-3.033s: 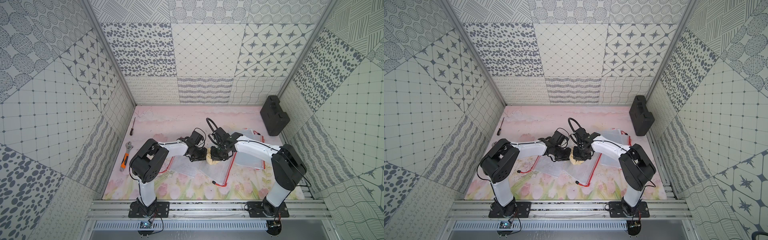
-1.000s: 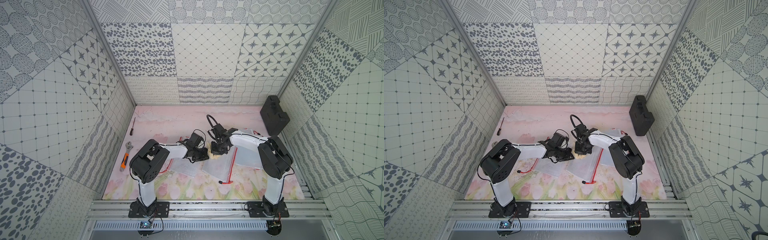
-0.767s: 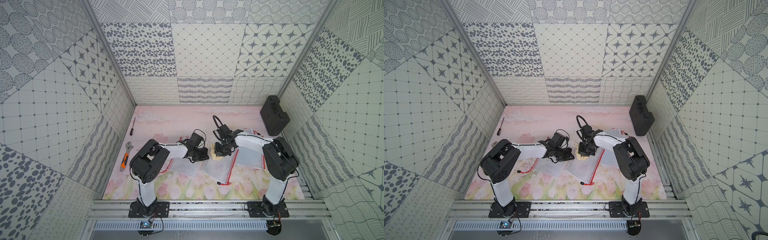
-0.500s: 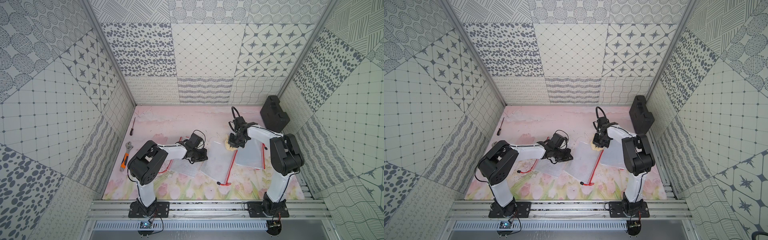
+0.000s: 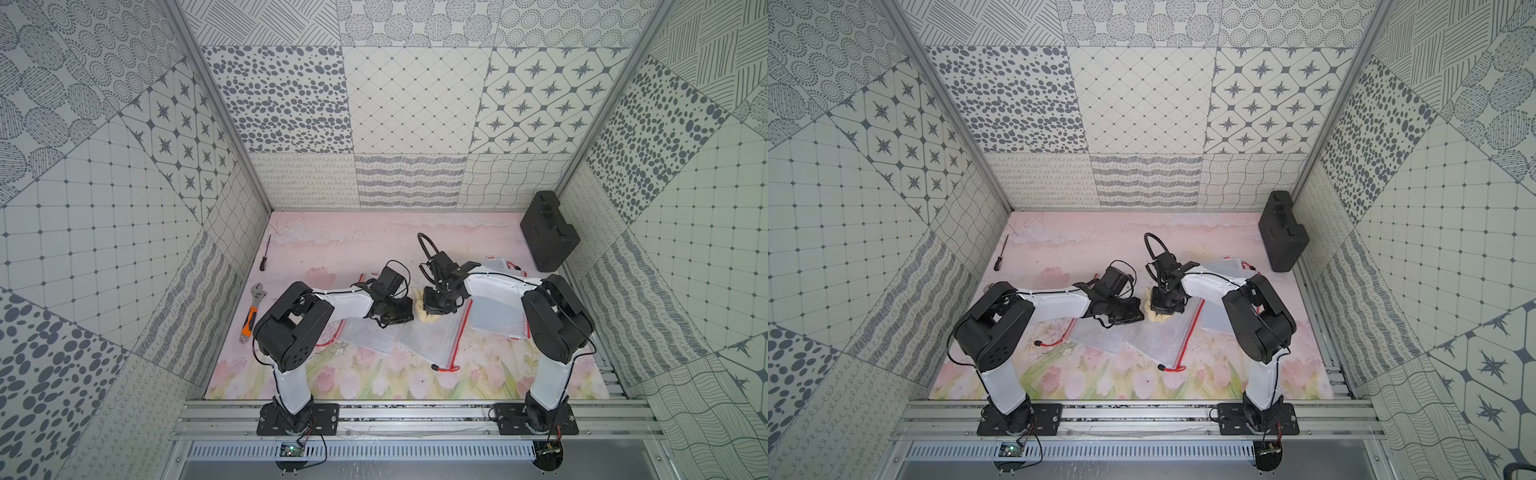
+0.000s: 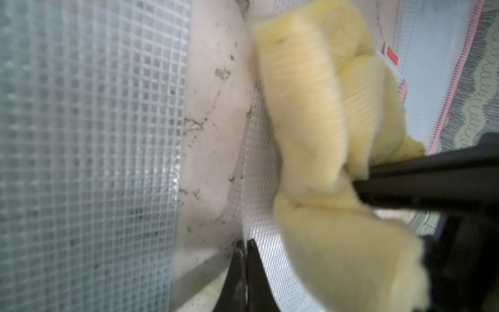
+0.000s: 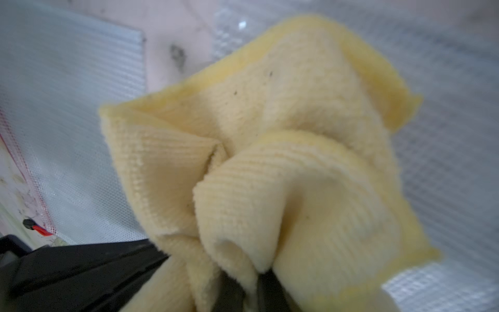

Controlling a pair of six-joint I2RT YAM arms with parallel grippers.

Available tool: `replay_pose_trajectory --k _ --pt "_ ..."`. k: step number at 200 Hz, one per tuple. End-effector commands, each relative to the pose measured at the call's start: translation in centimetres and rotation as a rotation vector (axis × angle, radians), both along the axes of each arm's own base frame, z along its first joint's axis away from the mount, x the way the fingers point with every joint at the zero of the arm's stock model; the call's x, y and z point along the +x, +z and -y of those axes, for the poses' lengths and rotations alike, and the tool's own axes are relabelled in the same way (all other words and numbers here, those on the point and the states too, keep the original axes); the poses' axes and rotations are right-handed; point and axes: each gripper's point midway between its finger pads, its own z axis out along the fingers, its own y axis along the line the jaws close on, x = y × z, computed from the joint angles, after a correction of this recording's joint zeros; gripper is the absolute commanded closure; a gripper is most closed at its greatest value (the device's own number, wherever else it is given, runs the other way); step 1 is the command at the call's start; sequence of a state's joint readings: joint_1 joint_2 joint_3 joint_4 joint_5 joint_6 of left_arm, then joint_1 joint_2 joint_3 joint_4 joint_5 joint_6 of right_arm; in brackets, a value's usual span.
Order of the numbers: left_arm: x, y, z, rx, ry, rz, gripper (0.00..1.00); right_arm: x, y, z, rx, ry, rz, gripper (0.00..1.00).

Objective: Wipe the document bag
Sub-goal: Wipe the dirt from the document bag.

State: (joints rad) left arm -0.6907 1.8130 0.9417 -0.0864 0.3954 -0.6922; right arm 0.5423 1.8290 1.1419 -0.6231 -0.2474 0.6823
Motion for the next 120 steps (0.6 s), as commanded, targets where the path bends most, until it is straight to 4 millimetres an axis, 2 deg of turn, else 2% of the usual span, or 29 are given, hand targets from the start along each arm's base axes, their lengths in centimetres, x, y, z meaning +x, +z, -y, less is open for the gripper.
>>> replay_pose_trajectory --k 1,9,17,32,52,82,93,107,120 --pt "-2.0 -3.4 -4.4 0.229 0.025 -0.076 1.00 -0.7 -2.0 8.1 -0.118 -0.144 -0.072 1.00" --pt "-2.0 -3.3 -4.4 0.225 0.025 -0.076 1.00 -0.7 -2.2 10.4 -0.164 -0.170 -0.075 1.00" --pt "-2.0 -3.4 -4.3 0.223 0.027 -0.078 1.00 -0.8 -2.1 11.9 -0.196 -0.178 -0.079 1.00" --pt "-2.0 -3.5 -4.3 0.218 0.028 -0.081 1.00 -0.6 -1.3 12.3 -0.209 -0.179 -0.063 1.00" --pt "-1.9 -3.5 -4.0 0.213 0.028 -0.083 1.00 -0.7 -0.4 8.9 -0.161 -0.133 -0.038 1.00" --pt "-1.6 -3.4 -3.7 0.209 0.029 -0.086 1.00 -2.6 0.0 0.5 -0.064 -0.003 -0.036 1.00" --pt "-1.6 -3.5 -3.7 0.212 0.027 -0.088 1.00 -3.5 -0.1 -1.7 -0.013 0.017 -0.048 1.00" --pt "-1.6 -3.5 -3.7 0.213 0.025 -0.089 1.00 -4.2 -0.6 -2.6 0.017 0.023 -0.064 1.00" --pt "-1.6 -3.5 -3.8 0.216 0.025 -0.089 1.00 -4.5 -1.4 -1.0 -0.031 0.012 -0.074 1.00"
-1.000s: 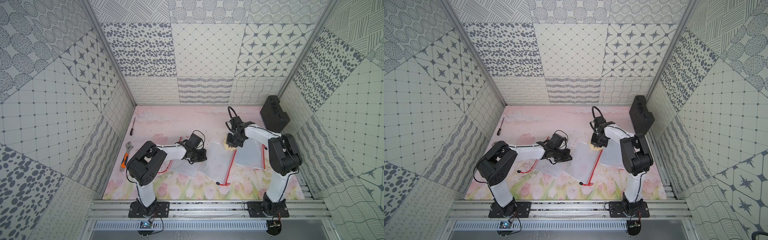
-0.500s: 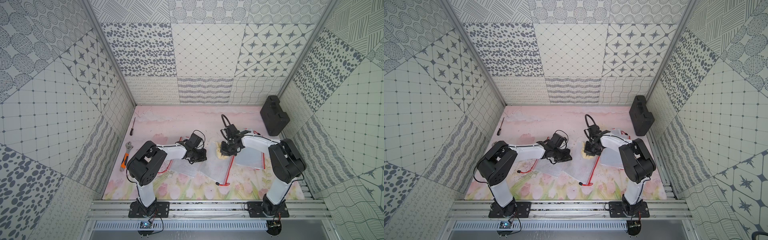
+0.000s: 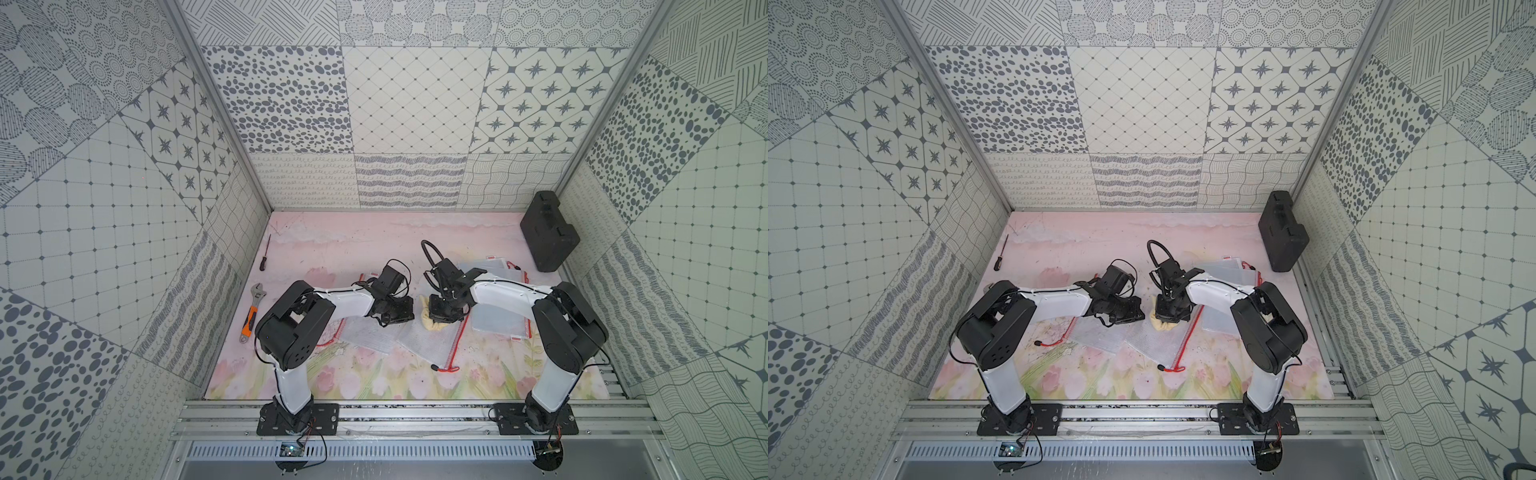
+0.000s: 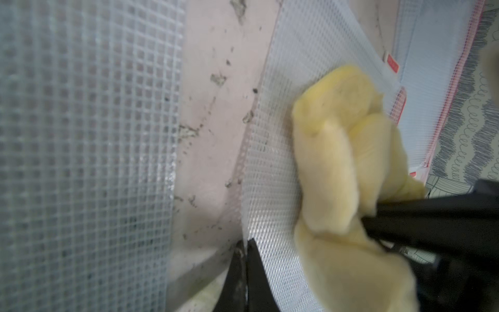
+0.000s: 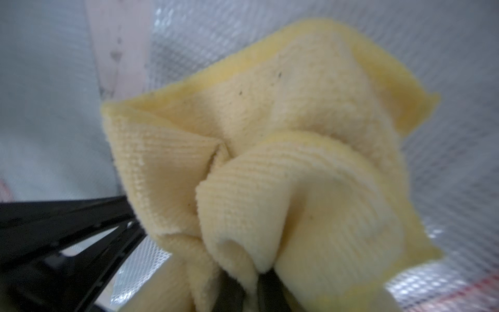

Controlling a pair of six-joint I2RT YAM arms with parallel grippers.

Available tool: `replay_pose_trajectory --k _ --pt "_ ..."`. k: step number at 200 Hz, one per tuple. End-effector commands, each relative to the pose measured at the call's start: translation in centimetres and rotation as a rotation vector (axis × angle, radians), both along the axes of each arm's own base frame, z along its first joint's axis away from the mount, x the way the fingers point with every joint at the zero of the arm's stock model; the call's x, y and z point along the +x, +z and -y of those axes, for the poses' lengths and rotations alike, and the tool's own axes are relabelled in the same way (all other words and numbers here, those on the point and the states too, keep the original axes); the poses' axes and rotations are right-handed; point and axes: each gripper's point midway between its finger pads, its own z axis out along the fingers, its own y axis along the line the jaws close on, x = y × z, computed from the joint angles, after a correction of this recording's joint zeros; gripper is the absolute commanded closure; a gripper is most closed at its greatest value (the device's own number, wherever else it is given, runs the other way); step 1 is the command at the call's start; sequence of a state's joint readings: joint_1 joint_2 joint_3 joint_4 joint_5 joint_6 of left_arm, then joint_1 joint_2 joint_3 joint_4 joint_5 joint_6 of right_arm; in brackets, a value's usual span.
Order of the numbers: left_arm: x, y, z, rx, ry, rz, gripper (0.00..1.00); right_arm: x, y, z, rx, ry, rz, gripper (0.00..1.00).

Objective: Wipe the document bag
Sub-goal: Wipe the dirt from the document bag.

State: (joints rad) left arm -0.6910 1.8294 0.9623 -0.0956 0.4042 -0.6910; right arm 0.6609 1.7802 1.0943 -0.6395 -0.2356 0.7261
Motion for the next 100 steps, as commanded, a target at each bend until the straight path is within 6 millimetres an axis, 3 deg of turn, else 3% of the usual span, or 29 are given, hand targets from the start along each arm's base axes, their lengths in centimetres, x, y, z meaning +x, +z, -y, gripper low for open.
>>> replay_pose_trajectory --k 1,37,56,75,100 --pt "-1.8 -3.5 -4.1 0.218 0.028 -0.080 1.00 -0.4 -1.6 1.7 -0.029 -0.066 -0.051 1.00" --pt "-1.8 -3.4 -4.3 0.226 0.028 -0.073 1.00 -0.4 -2.6 10.3 -0.091 -0.209 -0.088 1.00" --pt "-1.7 -3.4 -4.1 0.220 0.032 -0.073 1.00 -0.2 -1.7 12.6 -0.130 -0.235 -0.067 1.00" --pt "-1.4 -3.4 -4.0 0.209 0.059 -0.078 1.00 0.2 -0.5 10.5 -0.087 -0.221 -0.040 1.00" --pt "-1.2 -3.1 -2.9 0.139 0.099 -0.092 1.00 0.1 0.4 4.0 -0.065 -0.109 -0.006 1.00"
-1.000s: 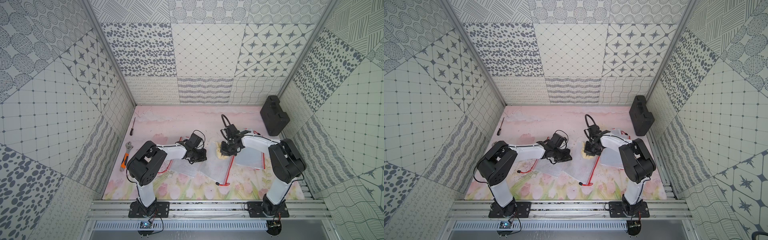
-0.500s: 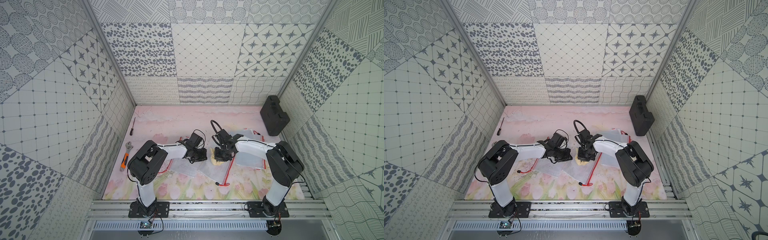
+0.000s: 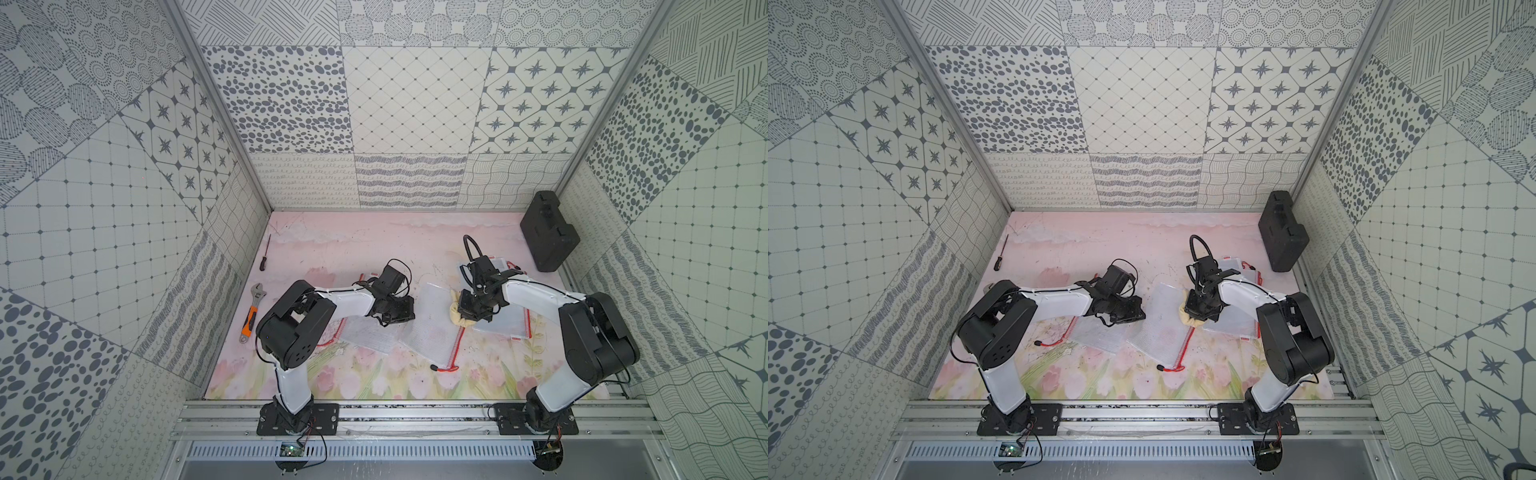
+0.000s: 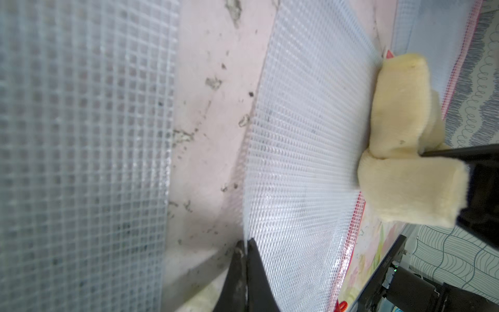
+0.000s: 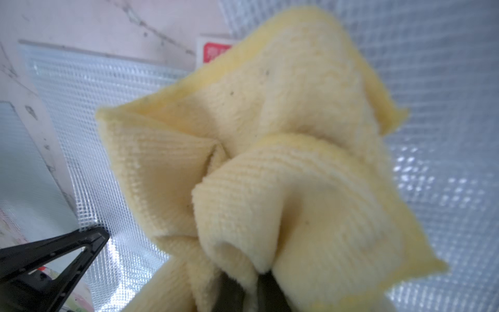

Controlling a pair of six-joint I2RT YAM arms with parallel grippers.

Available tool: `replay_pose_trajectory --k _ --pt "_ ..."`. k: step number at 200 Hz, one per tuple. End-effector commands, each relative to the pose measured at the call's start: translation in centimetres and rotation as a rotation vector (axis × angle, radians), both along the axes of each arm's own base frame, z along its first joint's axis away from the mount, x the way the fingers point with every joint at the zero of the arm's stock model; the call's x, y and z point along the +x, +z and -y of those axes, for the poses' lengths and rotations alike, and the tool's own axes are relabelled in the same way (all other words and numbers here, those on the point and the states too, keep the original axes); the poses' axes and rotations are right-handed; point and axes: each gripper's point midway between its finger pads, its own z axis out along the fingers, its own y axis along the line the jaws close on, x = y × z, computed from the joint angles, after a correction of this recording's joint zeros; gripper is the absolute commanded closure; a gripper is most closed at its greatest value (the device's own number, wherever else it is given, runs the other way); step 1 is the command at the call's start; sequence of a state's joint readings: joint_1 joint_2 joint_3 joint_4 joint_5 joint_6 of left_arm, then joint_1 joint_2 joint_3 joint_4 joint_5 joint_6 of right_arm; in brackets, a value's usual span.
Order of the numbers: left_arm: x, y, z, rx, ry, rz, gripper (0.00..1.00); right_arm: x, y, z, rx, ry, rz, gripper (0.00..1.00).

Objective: Wipe the document bag
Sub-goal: Wipe the dirt from the document bag.

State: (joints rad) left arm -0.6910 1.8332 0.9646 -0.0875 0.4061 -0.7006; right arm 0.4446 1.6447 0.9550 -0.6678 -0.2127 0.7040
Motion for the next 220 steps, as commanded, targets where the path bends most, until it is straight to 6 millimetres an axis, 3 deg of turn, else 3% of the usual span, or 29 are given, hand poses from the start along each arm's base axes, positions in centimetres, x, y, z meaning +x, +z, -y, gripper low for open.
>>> replay_pose_trajectory --k 1,16,29,49,68,111,127,144,190,202,220 --pt "-1.3 -3.1 -3.1 0.143 0.095 -0.092 1.00 -1.0 0.3 -4.7 -0.025 0.096 0.001 1.00" --pt "-1.2 -3.1 -2.7 0.100 0.134 -0.103 1.00 -1.5 0.4 -8.9 0.015 0.160 0.009 1.00" --pt "-1.2 -3.1 -2.6 0.075 0.173 -0.111 1.00 -1.8 0.3 -11.5 0.040 0.197 0.010 1.00" --pt "-1.4 -3.2 -3.1 0.051 0.238 -0.116 1.00 -2.0 -0.3 -12.2 0.047 0.204 -0.004 1.00" --pt "-1.6 -3.3 -3.9 0.059 0.281 -0.111 1.00 -2.1 -1.3 -9.6 0.000 0.182 -0.023 1.00" --pt "-1.2 -3.2 -5.7 0.051 0.379 -0.100 1.00 -2.6 -2.5 1.5 -0.110 0.021 -0.068 1.00" --pt "-1.0 -3.3 -5.6 0.041 0.381 -0.105 1.00 -2.4 -1.2 2.6 -0.177 0.029 -0.039 1.00" --pt "-0.8 -3.6 -5.2 0.033 0.389 -0.114 1.00 -1.7 0.2 -0.3 -0.120 0.054 0.002 1.00" --pt "-0.6 -3.7 -5.3 0.053 0.416 -0.111 1.00 -2.9 1.7 -13.5 0.037 0.236 0.040 1.00" --pt "-0.6 -3.7 -5.7 0.072 0.420 -0.105 1.00 -3.3 1.3 -14.9 0.073 0.245 0.026 1.00" --pt "-0.7 -3.6 -6.3 0.091 0.432 -0.092 1.00 -3.6 0.4 -14.0 0.070 0.221 0.004 1.00"
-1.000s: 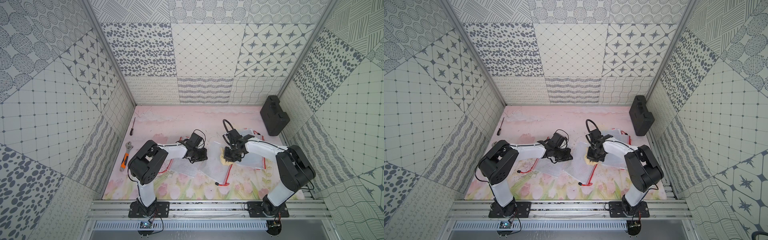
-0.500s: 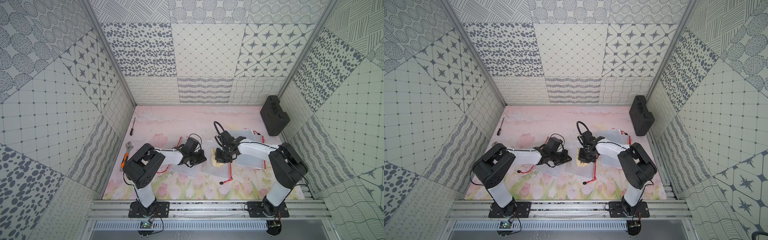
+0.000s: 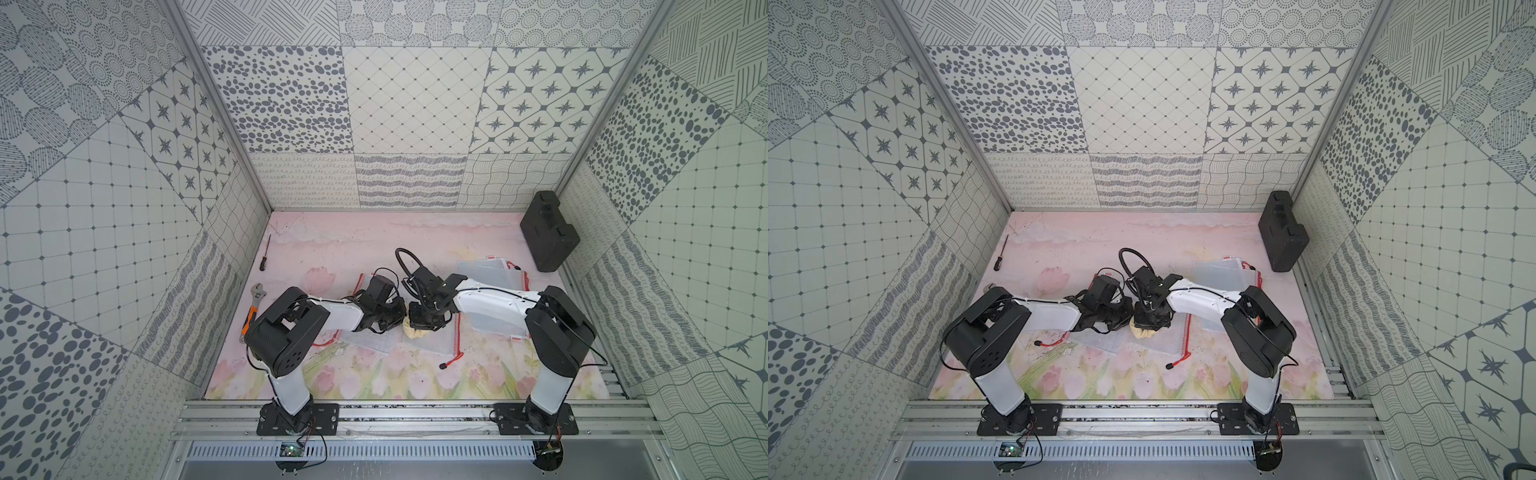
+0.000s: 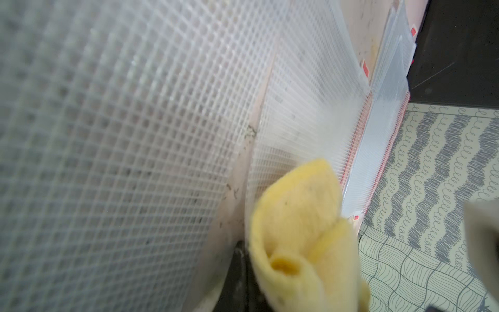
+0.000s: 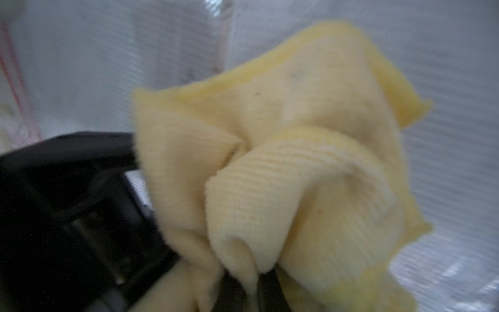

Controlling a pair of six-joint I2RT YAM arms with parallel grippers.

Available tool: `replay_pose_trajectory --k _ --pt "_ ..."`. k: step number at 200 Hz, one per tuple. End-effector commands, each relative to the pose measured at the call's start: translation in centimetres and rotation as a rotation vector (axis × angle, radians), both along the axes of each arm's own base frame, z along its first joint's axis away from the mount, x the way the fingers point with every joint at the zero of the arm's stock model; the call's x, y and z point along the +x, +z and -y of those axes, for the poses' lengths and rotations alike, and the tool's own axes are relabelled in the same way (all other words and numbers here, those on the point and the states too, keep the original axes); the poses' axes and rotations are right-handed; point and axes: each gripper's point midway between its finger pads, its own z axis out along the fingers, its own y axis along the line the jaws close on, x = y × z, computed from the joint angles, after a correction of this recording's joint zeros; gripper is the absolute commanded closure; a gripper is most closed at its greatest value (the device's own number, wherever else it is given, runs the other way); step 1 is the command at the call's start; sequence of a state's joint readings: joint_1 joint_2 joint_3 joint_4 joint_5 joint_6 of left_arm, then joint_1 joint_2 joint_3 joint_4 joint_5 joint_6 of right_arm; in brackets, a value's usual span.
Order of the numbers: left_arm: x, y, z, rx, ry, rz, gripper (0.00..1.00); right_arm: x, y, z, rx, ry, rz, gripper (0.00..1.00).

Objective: Wipe the document bag
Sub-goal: Wipe the dirt from the document bag.

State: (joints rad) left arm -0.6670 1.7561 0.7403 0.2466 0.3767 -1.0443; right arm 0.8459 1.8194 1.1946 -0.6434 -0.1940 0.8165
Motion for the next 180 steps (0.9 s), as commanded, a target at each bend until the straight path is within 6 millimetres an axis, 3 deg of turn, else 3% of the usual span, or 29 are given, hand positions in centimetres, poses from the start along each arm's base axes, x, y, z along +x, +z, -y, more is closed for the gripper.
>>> replay_pose_trajectory --k 1,22,57,77,87,101,149,165,180 --pt "-1.1 -3.6 -4.8 0.243 0.123 -0.081 1.00 0.1 -0.9 0.6 0.016 -0.068 -0.048 1.00" --pt "-1.1 -3.5 -5.3 0.260 0.134 -0.073 1.00 -0.4 -2.1 4.3 -0.015 -0.124 -0.080 1.00" --pt "-1.0 -3.8 -5.4 0.257 0.136 -0.082 1.00 -1.2 -2.5 13.3 -0.106 -0.257 -0.099 1.00" --pt "-1.0 -3.9 -5.5 0.259 0.145 -0.083 1.00 -1.0 -1.3 15.3 -0.135 -0.287 -0.064 1.00" --pt "-0.9 -3.8 -5.6 0.261 0.153 -0.084 1.00 -0.9 -0.7 14.7 -0.120 -0.280 -0.058 1.00" --pt "-0.8 -3.9 -5.7 0.266 0.168 -0.084 1.00 -0.5 0.0 12.4 -0.086 -0.253 -0.042 1.00" --pt "-0.7 -4.5 -6.4 0.294 0.236 -0.086 1.00 -1.1 -0.4 -0.6 0.029 -0.069 -0.043 1.00" --pt "-0.9 -4.5 -6.7 0.298 0.249 -0.081 1.00 -1.4 -0.9 -2.5 0.063 -0.061 -0.062 1.00" --pt "-0.9 -4.6 -7.0 0.304 0.265 -0.077 1.00 -1.4 -1.4 -2.5 0.087 -0.084 -0.074 1.00"
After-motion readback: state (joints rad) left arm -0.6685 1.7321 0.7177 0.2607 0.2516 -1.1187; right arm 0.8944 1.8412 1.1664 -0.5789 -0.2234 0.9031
